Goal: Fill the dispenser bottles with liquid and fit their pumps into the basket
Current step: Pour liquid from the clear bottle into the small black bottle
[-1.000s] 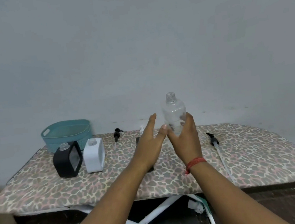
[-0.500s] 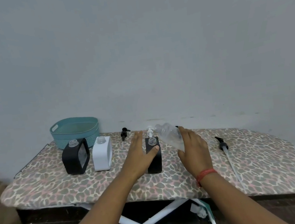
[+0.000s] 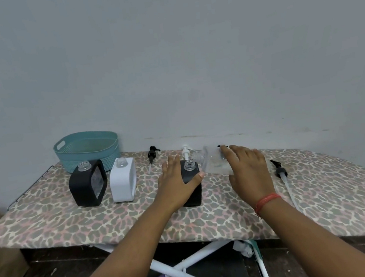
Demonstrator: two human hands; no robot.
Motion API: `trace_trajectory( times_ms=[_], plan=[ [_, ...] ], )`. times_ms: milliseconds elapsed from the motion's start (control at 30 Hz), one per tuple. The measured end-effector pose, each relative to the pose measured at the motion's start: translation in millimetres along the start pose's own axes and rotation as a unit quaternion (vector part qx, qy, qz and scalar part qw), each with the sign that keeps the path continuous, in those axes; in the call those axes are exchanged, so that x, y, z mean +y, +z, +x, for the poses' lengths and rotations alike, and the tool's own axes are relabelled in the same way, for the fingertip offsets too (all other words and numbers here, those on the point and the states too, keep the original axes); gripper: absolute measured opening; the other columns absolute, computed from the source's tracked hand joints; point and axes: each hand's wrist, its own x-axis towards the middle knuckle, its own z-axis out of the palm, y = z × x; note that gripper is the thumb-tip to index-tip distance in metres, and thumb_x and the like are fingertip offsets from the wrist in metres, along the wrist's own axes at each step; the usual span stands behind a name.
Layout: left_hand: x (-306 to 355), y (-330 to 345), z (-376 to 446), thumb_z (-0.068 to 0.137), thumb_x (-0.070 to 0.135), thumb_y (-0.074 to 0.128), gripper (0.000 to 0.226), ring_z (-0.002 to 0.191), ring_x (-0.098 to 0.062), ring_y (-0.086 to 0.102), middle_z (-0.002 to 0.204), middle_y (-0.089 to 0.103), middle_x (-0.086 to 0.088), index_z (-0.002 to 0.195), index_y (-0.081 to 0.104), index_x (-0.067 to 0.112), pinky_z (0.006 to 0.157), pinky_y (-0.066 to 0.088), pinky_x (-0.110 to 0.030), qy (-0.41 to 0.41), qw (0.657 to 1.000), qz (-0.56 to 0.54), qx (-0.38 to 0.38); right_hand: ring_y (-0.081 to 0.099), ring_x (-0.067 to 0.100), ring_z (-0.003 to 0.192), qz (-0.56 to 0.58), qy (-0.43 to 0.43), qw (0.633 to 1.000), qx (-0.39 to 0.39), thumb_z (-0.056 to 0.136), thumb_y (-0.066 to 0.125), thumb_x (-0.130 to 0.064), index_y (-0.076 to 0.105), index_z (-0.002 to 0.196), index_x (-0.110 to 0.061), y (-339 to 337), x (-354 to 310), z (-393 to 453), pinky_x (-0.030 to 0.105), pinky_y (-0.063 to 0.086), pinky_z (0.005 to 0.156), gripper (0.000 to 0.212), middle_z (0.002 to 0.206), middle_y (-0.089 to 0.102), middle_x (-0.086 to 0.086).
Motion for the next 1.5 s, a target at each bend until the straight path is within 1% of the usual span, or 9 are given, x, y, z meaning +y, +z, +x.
trace_trajectory(
  times_ms=[67, 200, 333, 467, 533, 667, 867, 1067, 1500],
  plan=[
    [-4.9, 3.6, 0.4, 0.082, 0.082, 0.043, 0.103, 0.154, -0.022, -0.015, 0.168, -0.011, 0.002, 0.161, 0.001, 0.031, 0.124, 0.004, -0.054, -0.013, 1.000, 0.007, -0.010, 0.051, 0.027, 0.127, -0.004, -0.006, 1.000, 0.004, 0.070, 0.079, -0.012, 0.039, 0.144, -0.025, -0.3, 1.4, 2.3, 0.057, 0.037, 0.108, 0.086, 0.140, 0.053, 0.003],
    [-10.6, 10.9, 1.6, 0.081, 0.083, 0.046, 0.100, 0.153, -0.022, -0.016, 0.168, -0.010, 0.003, 0.159, 0.000, 0.039, 0.123, 0.006, -0.055, -0.028, 0.999, -0.037, -0.011, 0.051, 0.029, 0.126, -0.030, -0.027, 0.999, 0.015, 0.068, 0.079, -0.009, 0.041, 0.143, -0.024, -1.5, 5.9, 7.1, 0.058, 0.038, 0.107, 0.086, 0.138, 0.053, 0.005],
    [-11.2, 13.2, 4.6, 0.081, 0.083, 0.045, 0.100, 0.153, -0.022, -0.017, 0.168, -0.014, 0.002, 0.159, -0.002, 0.039, 0.123, 0.004, -0.055, -0.018, 1.000, -0.003, 0.003, 0.050, 0.031, 0.127, -0.056, -0.041, 0.997, 0.016, 0.070, 0.075, -0.007, 0.040, 0.145, -0.025, -4.4, 10.8, 11.0, 0.059, 0.036, 0.108, 0.084, 0.140, 0.053, 0.008],
    [-9.9, 12.1, 6.3, 0.083, 0.081, 0.046, 0.098, 0.152, -0.022, -0.021, 0.166, -0.021, 0.004, 0.156, -0.008, 0.044, 0.123, 0.000, -0.057, 0.005, 0.999, 0.026, 0.023, 0.050, 0.033, 0.127, -0.073, -0.060, 0.995, 0.020, 0.071, 0.072, -0.004, 0.041, 0.144, -0.023, -8.5, 12.2, 15.0, 0.060, 0.035, 0.107, 0.081, 0.140, 0.054, 0.010],
    [-8.2, 11.2, 6.7, 0.082, 0.082, 0.043, 0.100, 0.151, -0.020, -0.024, 0.166, -0.023, 0.005, 0.156, -0.011, 0.043, 0.122, -0.001, -0.058, 0.010, 0.999, 0.044, 0.024, 0.049, 0.034, 0.128, -0.083, -0.066, 0.994, 0.019, 0.073, 0.070, -0.002, 0.041, 0.144, -0.023, -11.1, 13.0, 17.0, 0.061, 0.034, 0.108, 0.079, 0.141, 0.053, 0.011],
    [-6.6, 10.7, 6.4, 0.070, 0.089, 0.027, 0.107, 0.150, -0.020, -0.026, 0.166, -0.023, 0.005, 0.156, -0.013, 0.039, 0.122, -0.003, -0.058, 0.003, 0.996, 0.082, 0.027, 0.048, 0.035, 0.130, -0.098, -0.078, 0.992, 0.015, 0.074, 0.068, -0.002, 0.041, 0.145, -0.022, -15.3, 14.1, 19.9, 0.062, 0.033, 0.108, 0.078, 0.141, 0.053, 0.012],
    [-11.2, 12.9, 8.4, 0.072, 0.091, 0.021, 0.107, 0.150, -0.021, -0.027, 0.166, -0.023, 0.004, 0.157, -0.012, 0.035, 0.119, -0.007, -0.057, -0.001, 0.987, 0.150, 0.052, 0.049, 0.035, 0.130, -0.119, -0.091, 0.989, 0.011, 0.077, 0.067, -0.002, 0.040, 0.146, -0.023, -19.9, 14.0, 23.3, 0.062, 0.032, 0.109, 0.077, 0.141, 0.052, 0.012],
    [-6.7, 12.4, 4.5, 0.072, 0.091, 0.019, 0.108, 0.150, -0.023, -0.027, 0.166, -0.022, 0.003, 0.158, -0.008, 0.031, 0.119, -0.006, -0.058, -0.009, 0.984, 0.171, 0.058, 0.048, 0.037, 0.131, -0.133, -0.103, 0.986, 0.011, 0.076, 0.067, 0.000, 0.038, 0.147, -0.023, -23.5, 14.6, 25.0, 0.062, 0.030, 0.109, 0.080, 0.142, 0.052, 0.012],
    [-2.5, 11.9, 1.7, 0.075, 0.086, 0.023, 0.105, 0.151, -0.025, -0.024, 0.167, -0.019, 0.003, 0.158, -0.009, 0.031, 0.120, -0.005, -0.057, -0.018, 0.984, 0.172, 0.049, 0.049, 0.040, 0.129, -0.171, -0.130, 0.977, -0.001, 0.072, 0.066, 0.005, 0.039, 0.147, -0.022, -29.3, 16.4, 32.9, 0.064, 0.030, 0.108, 0.084, 0.141, 0.052, 0.015]
  ],
)
